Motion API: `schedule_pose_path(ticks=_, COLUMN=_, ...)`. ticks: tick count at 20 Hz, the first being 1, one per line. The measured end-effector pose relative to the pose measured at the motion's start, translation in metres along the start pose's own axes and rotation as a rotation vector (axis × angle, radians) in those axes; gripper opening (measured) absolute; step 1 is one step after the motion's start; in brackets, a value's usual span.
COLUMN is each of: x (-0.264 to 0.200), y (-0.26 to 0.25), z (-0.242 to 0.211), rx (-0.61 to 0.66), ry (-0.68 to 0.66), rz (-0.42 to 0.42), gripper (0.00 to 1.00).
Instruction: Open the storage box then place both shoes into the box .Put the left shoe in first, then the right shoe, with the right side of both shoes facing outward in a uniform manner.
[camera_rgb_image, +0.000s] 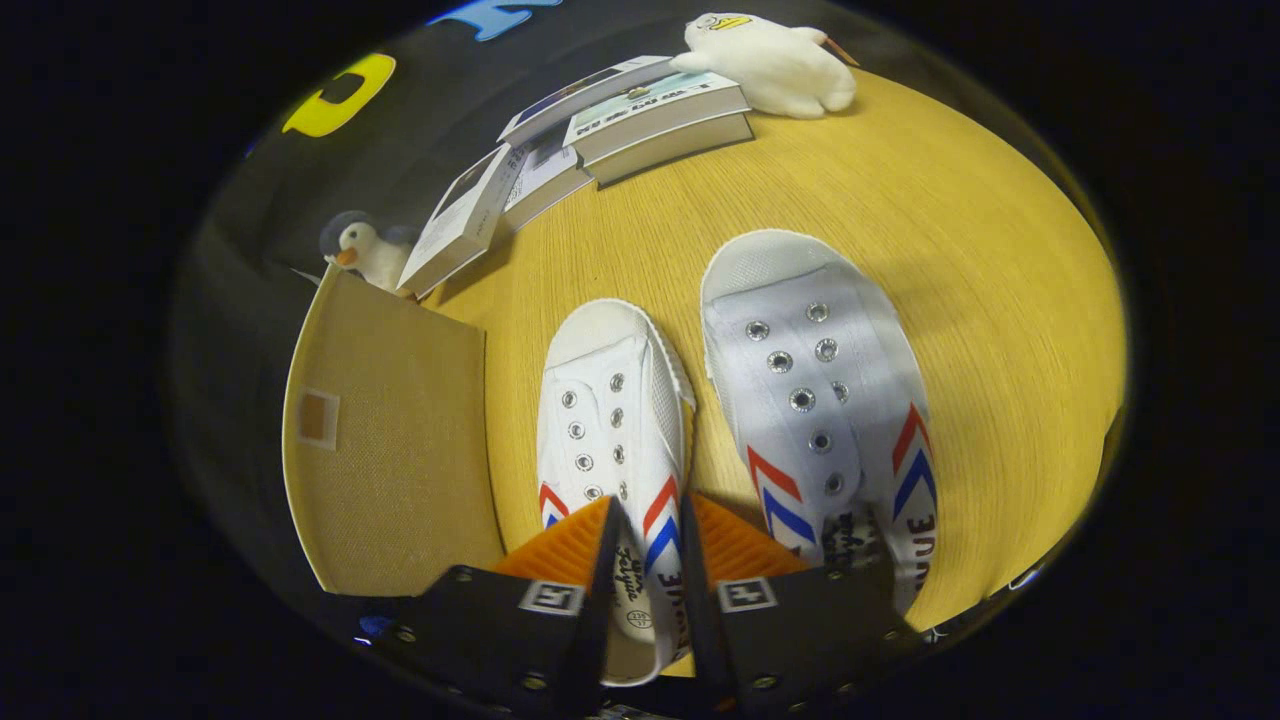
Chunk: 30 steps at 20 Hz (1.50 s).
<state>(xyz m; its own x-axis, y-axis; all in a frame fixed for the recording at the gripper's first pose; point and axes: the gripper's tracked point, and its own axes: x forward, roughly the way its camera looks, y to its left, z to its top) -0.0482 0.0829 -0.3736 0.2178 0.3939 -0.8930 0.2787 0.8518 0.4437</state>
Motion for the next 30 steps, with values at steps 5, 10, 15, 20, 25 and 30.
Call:
schedule_pose_path(ticks=5, x=-0.001, y=0.004, z=-0.001, rx=0.044, ry=0.002, rz=0.016, gripper=0.07)
schedule_pose_path(ticks=10, x=-0.017, y=0.018, z=0.000, rx=0.035, ry=-0.012, rz=0.047, gripper=0.07)
schedule_pose_path(ticks=15, x=-0.045, y=0.048, z=0.017, rx=0.049, ry=-0.059, rz=0.132, gripper=0.07)
schedule_pose_path(ticks=20, x=-0.081, y=0.085, z=0.033, rx=0.039, ry=-0.113, rz=0.207, gripper=0.06)
schedule_pose_path(ticks=25, x=-0.108, y=0.128, z=0.044, rx=0.004, ry=-0.155, rz=0.271, gripper=0.06)
schedule_pose_path(ticks=30, x=-0.117, y=0.177, z=0.046, rx=-0.060, ry=-0.172, rz=0.305, gripper=0.06)
